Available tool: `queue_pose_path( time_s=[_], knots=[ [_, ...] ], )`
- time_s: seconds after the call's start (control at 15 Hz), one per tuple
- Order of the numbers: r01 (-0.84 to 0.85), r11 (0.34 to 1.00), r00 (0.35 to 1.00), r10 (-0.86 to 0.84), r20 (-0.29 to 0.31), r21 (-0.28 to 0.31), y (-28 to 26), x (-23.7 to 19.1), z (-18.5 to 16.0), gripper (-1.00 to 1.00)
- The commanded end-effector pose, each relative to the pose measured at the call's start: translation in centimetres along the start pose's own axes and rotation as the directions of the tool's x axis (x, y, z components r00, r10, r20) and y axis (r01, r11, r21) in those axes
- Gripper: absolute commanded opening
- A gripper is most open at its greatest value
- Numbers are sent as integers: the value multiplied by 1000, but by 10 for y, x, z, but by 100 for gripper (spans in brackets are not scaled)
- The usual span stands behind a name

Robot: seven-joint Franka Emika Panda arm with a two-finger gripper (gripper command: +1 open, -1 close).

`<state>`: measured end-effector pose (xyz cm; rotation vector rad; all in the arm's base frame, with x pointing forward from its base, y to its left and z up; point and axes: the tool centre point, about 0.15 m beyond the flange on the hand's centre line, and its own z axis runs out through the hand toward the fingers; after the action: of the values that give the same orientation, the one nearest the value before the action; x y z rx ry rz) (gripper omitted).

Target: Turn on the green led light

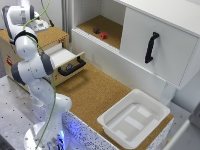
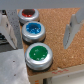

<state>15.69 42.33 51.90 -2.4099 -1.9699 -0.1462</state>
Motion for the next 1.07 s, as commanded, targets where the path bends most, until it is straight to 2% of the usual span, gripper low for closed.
queue_pose_path(
  time_s=[0.0,0.13,0.33,0.6,1.0],
  knots=[
    [-52,998,994,50,92,22,-14,17,-2,-100],
    [-50,999,995,50,82,-2,-19,18,2,-100],
    [-61,998,996,60,61,6,-22,19,8,-100],
    [-82,996,995,80,66,20,-23,20,36,-100],
    [-169,986,985,168,45,-1,-3,34,62,-100]
  ],
)
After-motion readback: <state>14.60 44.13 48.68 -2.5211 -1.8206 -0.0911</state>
